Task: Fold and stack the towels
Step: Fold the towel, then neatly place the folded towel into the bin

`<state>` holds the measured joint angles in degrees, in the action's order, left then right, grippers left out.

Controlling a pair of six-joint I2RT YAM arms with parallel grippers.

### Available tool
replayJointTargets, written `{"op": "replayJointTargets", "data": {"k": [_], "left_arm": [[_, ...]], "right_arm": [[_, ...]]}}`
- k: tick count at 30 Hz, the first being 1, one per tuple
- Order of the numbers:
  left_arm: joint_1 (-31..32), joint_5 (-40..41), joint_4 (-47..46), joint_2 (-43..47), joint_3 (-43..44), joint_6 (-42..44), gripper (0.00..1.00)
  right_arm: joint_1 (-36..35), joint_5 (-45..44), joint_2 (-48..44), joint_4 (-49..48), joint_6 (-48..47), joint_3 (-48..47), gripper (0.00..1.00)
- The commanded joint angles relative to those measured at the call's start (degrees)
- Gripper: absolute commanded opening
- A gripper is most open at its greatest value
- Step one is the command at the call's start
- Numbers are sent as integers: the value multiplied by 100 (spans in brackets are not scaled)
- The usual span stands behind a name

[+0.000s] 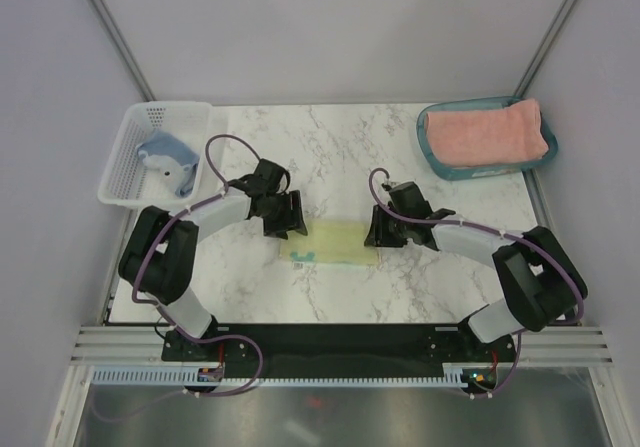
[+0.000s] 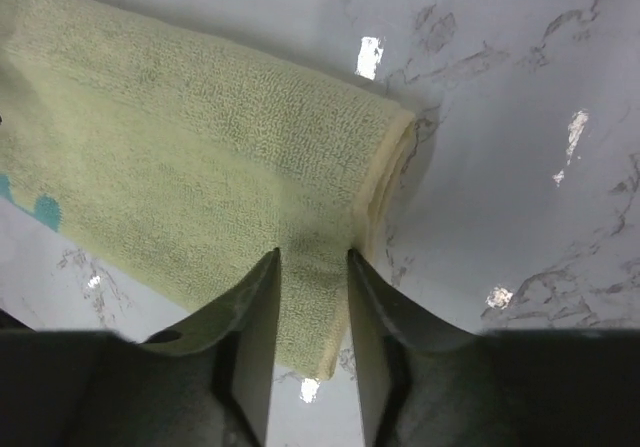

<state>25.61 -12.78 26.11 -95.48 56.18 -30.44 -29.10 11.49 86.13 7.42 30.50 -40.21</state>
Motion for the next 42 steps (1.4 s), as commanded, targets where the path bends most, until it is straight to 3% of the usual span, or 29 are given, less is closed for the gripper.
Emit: {"op": "replayJointTargets", "data": {"k": [1,7,12,22,29,33,38,42], "left_arm": [[-21,-312,-71,179,419,249,66],[-29,-603,79,452,657,389,70],[-91,-752,96,145,789,381,70],[-495,-683,17,-392,561,257,70],[-583,-577,8,-577,569,249,70],[-653,-603,0,-612,604,249,70],[-680,-595,8,-647,613,205,70],[-680,-551,8,-629,587,143,70]], "right_arm": [[10,-278,-289,188,-36,-373,48],[10,-893,-1036,489,675,-86,66],[10,-1009,-1098,226,808,232,72],[-43,-306,-326,-1399,852,751,63],[-104,-489,71,-1498,703,689,57],[-166,-595,97,-1437,677,707,45],[-201,-648,-17,-1182,632,751,43],[-297,-692,-184,-1277,878,970,51]]}}
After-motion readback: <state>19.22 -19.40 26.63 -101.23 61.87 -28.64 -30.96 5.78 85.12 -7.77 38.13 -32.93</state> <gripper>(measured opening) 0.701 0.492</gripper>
